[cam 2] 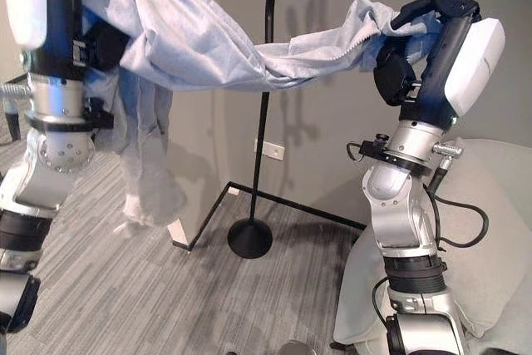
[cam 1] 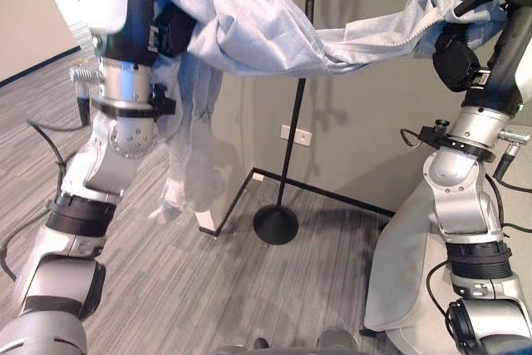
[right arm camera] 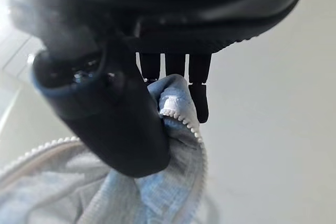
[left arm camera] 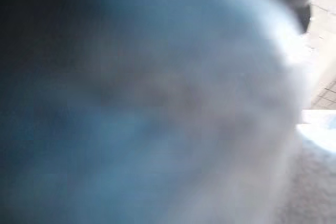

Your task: Hang the clothes on the sofa on the clothes rack.

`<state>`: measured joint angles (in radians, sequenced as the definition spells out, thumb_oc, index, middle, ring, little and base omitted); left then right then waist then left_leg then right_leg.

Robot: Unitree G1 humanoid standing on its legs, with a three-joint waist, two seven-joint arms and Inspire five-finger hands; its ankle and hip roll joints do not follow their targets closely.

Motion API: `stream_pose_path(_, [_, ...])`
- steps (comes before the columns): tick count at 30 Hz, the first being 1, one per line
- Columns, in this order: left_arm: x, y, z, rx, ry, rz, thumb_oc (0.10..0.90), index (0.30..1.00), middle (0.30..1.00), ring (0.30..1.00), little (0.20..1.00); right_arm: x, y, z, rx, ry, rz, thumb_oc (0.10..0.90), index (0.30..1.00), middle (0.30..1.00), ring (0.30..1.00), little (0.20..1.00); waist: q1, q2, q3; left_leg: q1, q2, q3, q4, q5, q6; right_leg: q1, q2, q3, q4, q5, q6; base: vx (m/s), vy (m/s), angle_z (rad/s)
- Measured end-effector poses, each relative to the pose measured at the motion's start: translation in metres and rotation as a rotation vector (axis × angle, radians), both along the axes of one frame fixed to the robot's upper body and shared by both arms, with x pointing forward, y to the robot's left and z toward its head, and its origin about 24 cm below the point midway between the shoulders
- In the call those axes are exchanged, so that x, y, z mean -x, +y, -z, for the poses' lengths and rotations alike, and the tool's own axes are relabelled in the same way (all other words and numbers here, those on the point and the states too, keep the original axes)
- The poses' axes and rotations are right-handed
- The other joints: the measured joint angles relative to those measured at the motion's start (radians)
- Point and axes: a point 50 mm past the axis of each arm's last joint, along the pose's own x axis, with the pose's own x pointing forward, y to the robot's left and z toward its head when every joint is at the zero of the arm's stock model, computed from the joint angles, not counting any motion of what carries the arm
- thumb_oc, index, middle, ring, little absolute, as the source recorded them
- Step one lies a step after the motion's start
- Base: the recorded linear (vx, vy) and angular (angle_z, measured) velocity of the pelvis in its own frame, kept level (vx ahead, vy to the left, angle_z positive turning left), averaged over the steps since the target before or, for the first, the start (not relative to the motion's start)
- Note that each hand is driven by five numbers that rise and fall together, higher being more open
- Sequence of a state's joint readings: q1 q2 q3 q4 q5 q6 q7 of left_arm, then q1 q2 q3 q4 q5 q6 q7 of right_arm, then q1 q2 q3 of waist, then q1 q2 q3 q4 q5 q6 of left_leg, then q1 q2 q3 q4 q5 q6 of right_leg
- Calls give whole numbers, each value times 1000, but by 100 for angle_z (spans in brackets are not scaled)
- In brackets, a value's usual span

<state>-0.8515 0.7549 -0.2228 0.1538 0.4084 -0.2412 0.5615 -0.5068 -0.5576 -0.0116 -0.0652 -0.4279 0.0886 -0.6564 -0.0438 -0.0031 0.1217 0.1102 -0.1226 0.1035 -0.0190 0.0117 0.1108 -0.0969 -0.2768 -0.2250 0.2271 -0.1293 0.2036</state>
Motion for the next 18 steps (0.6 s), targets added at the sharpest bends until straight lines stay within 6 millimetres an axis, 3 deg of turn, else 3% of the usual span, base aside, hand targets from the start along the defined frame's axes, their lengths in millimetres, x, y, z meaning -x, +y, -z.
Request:
stream_pose_path(3, [-4, 7, -18, -86, -40, -89, 400, 300, 300, 300, 300, -4, -5, 3, -2, 26, 29, 400, 300, 300, 300, 300, -26, 1, -2, 12, 2, -18, -7, -18, -13, -11, -6, 60, -212, 163, -10, 245, -122, 14])
stream_pose_path(5, [-7, 13, -22, -155, -51, -157, 400, 300, 300, 300, 300, -6, -8, 8, -3, 54, 45, 400, 300, 300, 300, 300, -46, 1, -4, 54, 4, -27, -14, -33, -24, 6, -10, 84, -290, 265, -12, 234, -121, 4])
stream_pose_path(7, [-8, 13, -21, -203, -44, -179, 400, 300, 300, 300, 300, -6, -10, 9, 0, 59, 50, 400, 300, 300, 300, 300, -50, -3, -9, 91, 4, -27, -23, -49, -41, 29, -8, 91, -315, 319, -13, 279, -160, 1])
stream_pose_path(9, [-13, 8, -22, -286, -40, -205, 400, 300, 300, 300, 300, -4, -15, 16, 17, 88, 65, 400, 300, 300, 300, 300, -67, -28, -32, 149, 4, -55, -57, -71, -77, 75, -1, 103, -318, 330, -16, 297, -174, 21])
stream_pose_path(10, [-19, 2, -14, -325, -11, -196, 400, 300, 300, 300, 300, -1, -21, 26, 34, 133, 83, 400, 300, 300, 300, 300, -74, 14, -63, 172, 58, -69, -68, -85, -115, 100, 56, 105, -319, 361, -52, 266, -184, 20])
stream_pose_path(12, [-19, -4, -17, -354, -17, -176, 400, 300, 300, 300, 300, 1, -28, 30, 66, 171, 97, 400, 300, 300, 300, 300, -74, 57, -88, 175, 119, -58, -72, -93, -143, 102, 117, 99, -318, 335, -92, 227, -217, -4])
stream_pose_path(15, [-24, -17, -30, -373, -35, -159, 400, 300, 300, 300, 300, 0, -38, 29, 97, 207, 118, 400, 300, 300, 300, 300, -118, 69, -88, 163, 183, -73, -71, -80, -185, 104, 173, 68, -318, 308, -131, 148, -176, 7])
stream_pose_path(18, [-27, -20, -26, -384, -8, -150, 400, 300, 300, 300, 300, 1, -39, 25, 124, 205, 107, 400, 300, 300, 300, 300, -155, 78, -83, 156, 221, -75, -72, -70, -207, 99, 210, 54, -318, 291, -154, 128, -129, 5])
